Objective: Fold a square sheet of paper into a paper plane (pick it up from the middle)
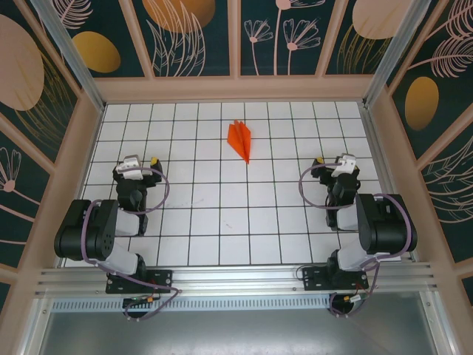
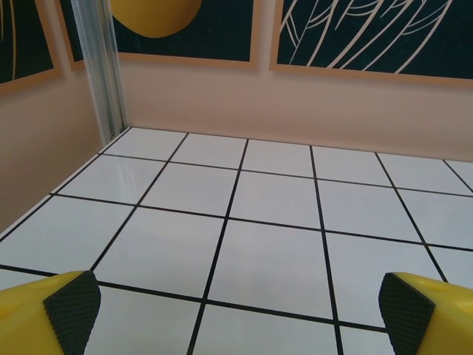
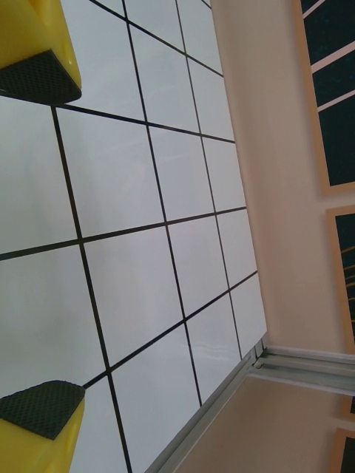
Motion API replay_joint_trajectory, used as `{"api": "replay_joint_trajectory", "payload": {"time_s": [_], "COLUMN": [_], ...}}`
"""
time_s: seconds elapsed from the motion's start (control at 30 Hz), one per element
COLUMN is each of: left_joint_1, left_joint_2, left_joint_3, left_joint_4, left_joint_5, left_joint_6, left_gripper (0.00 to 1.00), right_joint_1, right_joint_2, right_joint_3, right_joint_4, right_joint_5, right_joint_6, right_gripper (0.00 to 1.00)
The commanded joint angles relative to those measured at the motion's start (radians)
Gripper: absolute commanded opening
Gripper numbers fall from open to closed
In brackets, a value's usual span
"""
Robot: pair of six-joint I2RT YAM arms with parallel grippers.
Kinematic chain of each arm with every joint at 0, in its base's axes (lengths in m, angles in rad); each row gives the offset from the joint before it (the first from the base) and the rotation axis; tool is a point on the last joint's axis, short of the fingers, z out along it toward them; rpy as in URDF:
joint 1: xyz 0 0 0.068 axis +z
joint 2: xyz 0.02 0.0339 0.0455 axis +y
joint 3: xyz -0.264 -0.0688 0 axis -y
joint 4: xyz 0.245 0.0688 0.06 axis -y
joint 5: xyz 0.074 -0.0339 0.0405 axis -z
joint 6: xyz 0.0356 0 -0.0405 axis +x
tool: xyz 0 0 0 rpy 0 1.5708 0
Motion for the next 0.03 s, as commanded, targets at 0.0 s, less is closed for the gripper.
{"api": "replay_joint_trajectory", "payload": {"time_s": [0.0], "left_joint_1": [0.007], "left_joint_2": [0.006], "left_joint_3": [0.019], "left_joint_4": [0.021], "left_joint_5": [0.006], "left_joint_6": [0.011], "left_gripper": [0.99], "right_joint_1": [-0.009], "right_joint_2": [0.007], "right_joint_3": [-0.003], "right_joint_4": [0.047], "right_joint_5": [-0.024], "right_joint_6": [0.002], "right_gripper": [0.99]}}
